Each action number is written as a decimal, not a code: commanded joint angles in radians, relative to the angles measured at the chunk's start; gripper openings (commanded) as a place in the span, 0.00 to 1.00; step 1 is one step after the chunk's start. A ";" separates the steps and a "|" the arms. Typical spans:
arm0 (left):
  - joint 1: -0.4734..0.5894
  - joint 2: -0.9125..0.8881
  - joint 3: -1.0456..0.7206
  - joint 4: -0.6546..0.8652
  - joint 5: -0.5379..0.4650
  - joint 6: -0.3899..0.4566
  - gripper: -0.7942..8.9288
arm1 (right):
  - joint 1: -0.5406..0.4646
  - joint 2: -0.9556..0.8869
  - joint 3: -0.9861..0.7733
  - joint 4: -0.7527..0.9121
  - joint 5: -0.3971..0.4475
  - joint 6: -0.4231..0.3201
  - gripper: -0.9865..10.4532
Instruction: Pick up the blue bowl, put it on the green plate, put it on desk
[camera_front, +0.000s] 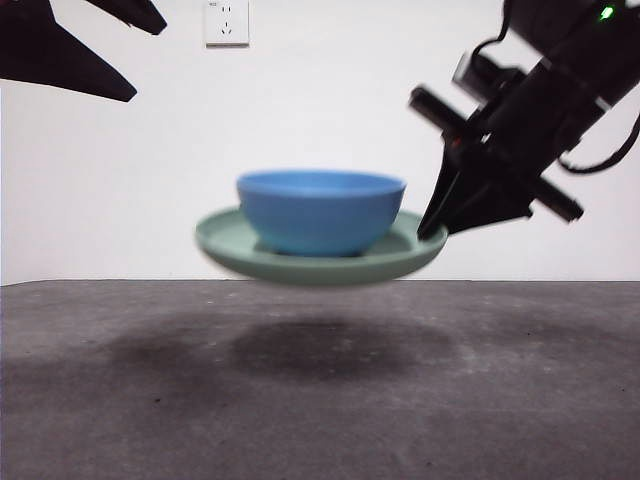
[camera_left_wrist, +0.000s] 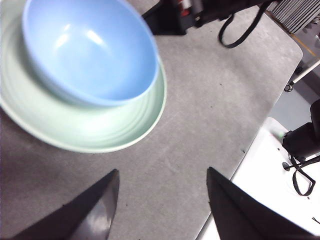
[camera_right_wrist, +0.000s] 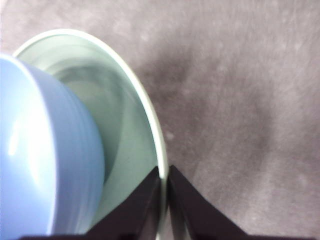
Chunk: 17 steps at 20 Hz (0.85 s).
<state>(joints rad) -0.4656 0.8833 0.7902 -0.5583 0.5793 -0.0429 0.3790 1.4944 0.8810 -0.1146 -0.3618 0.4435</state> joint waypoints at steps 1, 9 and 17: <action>-0.004 0.005 0.006 0.005 0.006 0.005 0.37 | 0.015 0.058 0.017 0.041 0.001 0.044 0.10; -0.004 0.005 0.006 0.005 0.006 0.005 0.37 | 0.025 0.182 0.017 0.131 -0.002 0.085 0.10; -0.004 0.005 0.006 0.004 0.006 0.005 0.37 | 0.025 0.244 0.017 0.133 -0.003 0.087 0.10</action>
<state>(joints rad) -0.4656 0.8833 0.7906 -0.5583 0.5793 -0.0429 0.3977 1.7260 0.8810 0.0021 -0.3599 0.5152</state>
